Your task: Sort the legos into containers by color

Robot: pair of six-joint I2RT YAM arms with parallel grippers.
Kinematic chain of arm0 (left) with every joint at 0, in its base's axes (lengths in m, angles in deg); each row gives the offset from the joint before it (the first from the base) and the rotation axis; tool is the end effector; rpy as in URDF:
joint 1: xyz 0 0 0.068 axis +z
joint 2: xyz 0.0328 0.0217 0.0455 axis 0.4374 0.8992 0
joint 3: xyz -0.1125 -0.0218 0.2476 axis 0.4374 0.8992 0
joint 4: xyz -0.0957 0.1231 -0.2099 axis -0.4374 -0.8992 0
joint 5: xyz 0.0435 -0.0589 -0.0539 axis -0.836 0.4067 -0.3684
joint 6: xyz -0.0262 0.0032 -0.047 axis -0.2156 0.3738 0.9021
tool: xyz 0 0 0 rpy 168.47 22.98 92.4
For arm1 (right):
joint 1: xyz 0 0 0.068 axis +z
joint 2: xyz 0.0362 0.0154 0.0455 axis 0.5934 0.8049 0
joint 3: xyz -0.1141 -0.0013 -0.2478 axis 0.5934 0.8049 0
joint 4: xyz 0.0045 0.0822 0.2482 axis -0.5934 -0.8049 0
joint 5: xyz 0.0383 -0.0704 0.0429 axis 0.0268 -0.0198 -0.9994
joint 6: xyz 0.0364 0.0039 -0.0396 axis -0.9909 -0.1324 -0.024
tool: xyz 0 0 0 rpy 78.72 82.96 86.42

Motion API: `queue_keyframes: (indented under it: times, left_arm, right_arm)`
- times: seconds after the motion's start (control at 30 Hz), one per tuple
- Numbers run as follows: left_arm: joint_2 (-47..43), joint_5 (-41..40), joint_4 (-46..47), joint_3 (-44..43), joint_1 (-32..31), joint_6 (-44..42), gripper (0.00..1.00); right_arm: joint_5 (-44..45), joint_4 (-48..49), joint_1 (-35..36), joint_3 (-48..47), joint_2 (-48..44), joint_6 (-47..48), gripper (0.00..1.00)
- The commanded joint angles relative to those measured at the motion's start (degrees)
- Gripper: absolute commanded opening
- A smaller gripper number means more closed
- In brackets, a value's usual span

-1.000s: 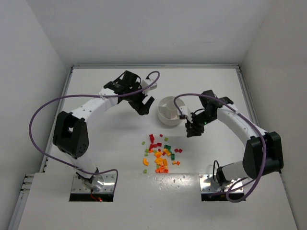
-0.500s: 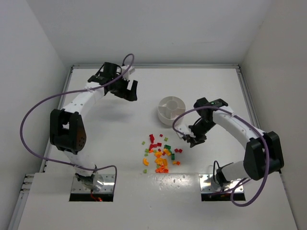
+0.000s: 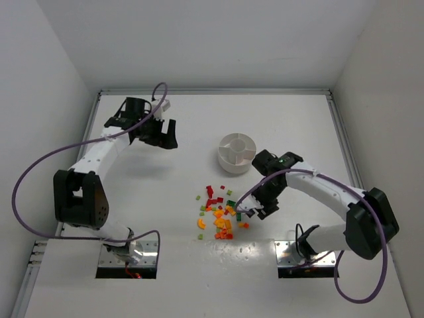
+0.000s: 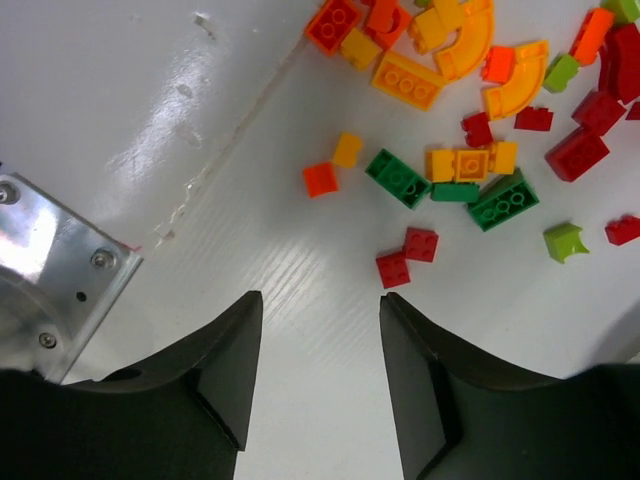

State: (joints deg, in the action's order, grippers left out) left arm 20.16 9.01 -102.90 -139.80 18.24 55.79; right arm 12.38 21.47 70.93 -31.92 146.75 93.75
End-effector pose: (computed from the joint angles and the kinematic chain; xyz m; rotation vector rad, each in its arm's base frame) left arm 0.3322 -0.0590 0.2760 0.3544 2.4250 -0.5473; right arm 0.1557 0.1298 0.2031 -2.4497 1.4246 0.7396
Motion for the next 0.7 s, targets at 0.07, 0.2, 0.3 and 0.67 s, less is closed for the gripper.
queue_keyframes:
  times: [0.07,0.2,0.3,0.67]
  left_arm:
    - [-8.4,-1.5,1.6,3.1,1.5,2.2,0.99]
    - [-12.1,0.6,1.6,5.8,3.0,4.2,0.99]
    - [-12.8,1.7,1.0,5.8,5.0,4.2,0.99]
    - [-12.1,4.7,0.5,5.8,7.8,4.2,0.99]
  right_arm:
    - [0.0,8.9,2.8,1.8,0.5,-6.1,0.52]
    - [-0.6,11.1,6.1,3.9,1.7,-6.7,0.54]
    - [0.0,12.6,7.4,5.5,1.7,-7.8,0.54]
    - [3.0,16.7,11.6,8.5,6.5,-8.3,0.54]
